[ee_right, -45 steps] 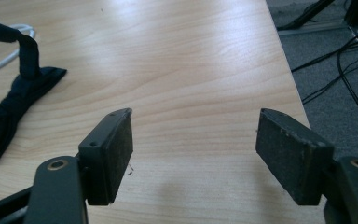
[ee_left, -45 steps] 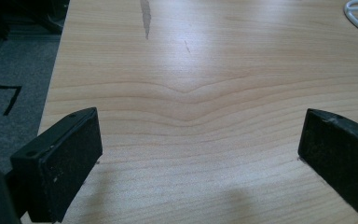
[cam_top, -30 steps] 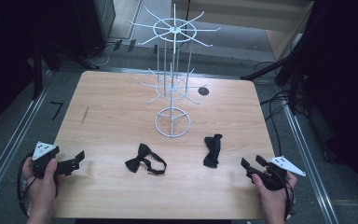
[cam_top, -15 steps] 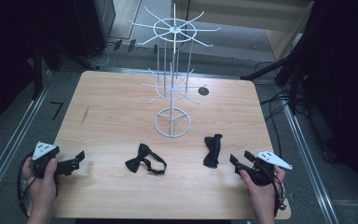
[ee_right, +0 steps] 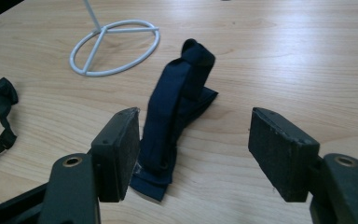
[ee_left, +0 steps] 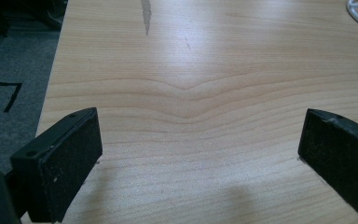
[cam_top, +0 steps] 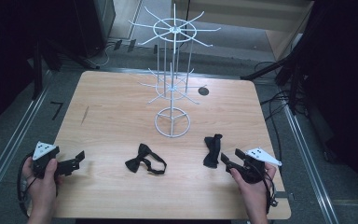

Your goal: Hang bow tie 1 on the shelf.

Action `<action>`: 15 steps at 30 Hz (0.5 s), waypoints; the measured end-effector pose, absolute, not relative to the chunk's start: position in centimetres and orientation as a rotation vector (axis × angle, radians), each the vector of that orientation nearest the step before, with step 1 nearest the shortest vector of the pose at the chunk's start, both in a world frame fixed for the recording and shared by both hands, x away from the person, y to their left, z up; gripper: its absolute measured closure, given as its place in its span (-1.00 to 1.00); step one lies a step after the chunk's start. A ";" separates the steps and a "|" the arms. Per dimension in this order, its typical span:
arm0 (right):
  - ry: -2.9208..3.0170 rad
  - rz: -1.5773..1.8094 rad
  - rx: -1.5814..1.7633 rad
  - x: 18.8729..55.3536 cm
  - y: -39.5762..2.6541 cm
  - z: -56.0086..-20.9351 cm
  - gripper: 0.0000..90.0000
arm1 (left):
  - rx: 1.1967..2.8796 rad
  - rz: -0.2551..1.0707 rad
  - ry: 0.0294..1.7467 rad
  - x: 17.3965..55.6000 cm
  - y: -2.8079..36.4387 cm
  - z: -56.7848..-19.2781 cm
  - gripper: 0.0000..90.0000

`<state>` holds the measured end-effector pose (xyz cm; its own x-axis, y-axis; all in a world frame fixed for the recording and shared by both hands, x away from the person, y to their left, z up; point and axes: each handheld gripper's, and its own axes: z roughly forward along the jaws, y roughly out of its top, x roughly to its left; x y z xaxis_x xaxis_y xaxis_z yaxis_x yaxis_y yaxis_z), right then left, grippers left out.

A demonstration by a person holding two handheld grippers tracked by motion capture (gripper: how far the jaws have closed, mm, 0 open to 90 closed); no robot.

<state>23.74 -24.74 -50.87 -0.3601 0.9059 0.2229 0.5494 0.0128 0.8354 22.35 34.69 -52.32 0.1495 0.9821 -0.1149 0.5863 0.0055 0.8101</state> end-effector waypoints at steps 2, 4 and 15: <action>1.935 1.291 1.478 23.9 -24.0 -50.9 -0.23 | 1.674 0.664 1.526 22.3 34.7 -52.3 -1.00; 1.941 1.289 1.477 23.9 -23.8 -50.9 -0.23 | 1.674 0.663 1.525 22.3 34.7 -52.3 -1.00; 1.995 1.280 1.441 24.4 -21.1 -50.9 -0.23 | 1.674 0.657 1.528 22.4 34.7 -52.3 -1.00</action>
